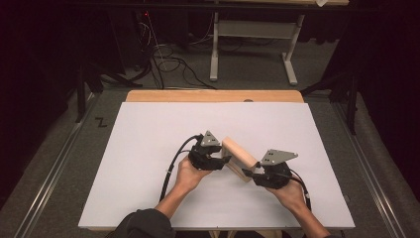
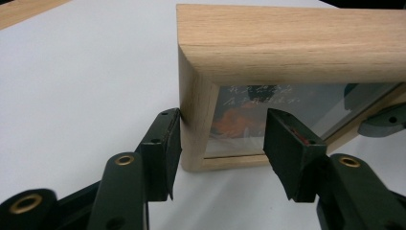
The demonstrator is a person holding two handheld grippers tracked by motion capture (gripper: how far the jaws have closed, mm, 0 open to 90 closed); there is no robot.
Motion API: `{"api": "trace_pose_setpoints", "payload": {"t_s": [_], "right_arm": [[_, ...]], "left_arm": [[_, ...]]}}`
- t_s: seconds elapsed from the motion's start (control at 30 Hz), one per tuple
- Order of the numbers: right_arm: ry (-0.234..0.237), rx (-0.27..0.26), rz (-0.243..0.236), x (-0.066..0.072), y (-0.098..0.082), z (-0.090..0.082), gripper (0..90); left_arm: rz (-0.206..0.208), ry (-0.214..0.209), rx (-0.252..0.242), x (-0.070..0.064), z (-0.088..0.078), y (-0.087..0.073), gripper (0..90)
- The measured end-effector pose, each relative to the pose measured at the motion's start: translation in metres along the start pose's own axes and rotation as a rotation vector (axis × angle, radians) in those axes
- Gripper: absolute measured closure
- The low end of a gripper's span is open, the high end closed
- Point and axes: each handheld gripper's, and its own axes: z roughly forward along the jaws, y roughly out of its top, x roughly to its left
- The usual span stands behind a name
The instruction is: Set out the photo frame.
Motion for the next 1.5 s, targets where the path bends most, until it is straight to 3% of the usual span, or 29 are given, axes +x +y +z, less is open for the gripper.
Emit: {"api": "trace_pose_setpoints", "payload": {"t_s": [0.2,0.4,0.57,0.67,1.0,1.17,1.5], "right_arm": [[-0.007,-0.004,0.022,0.000,-0.001,0.000,60.2],[-0.020,0.024,0.060,-0.001,-0.004,0.000,52.9],[-0.034,0.042,0.082,-0.001,-0.007,-0.002,54.0],[-0.033,0.059,0.074,-0.001,-0.009,-0.002,60.2],[-0.023,0.066,0.055,-0.006,-0.007,0.000,60.8],[-0.052,0.078,0.061,-0.010,-0.005,0.002,59.5],[-0.093,0.051,0.096,-0.017,-0.005,0.006,58.5]], "left_arm": [[-0.003,0.000,0.002,0.000,0.000,0.000,48.2],[0.000,-0.002,0.004,0.000,-0.001,-0.001,48.8],[0.003,-0.006,0.006,-0.001,-0.002,-0.001,49.6],[0.011,-0.003,0.011,-0.003,-0.003,0.000,49.7],[0.011,0.004,0.019,-0.004,-0.004,-0.001,49.9],[0.002,0.010,0.031,-0.007,-0.007,-0.003,49.8],[0.002,0.010,0.038,-0.011,-0.010,-0.003,50.5]]}}
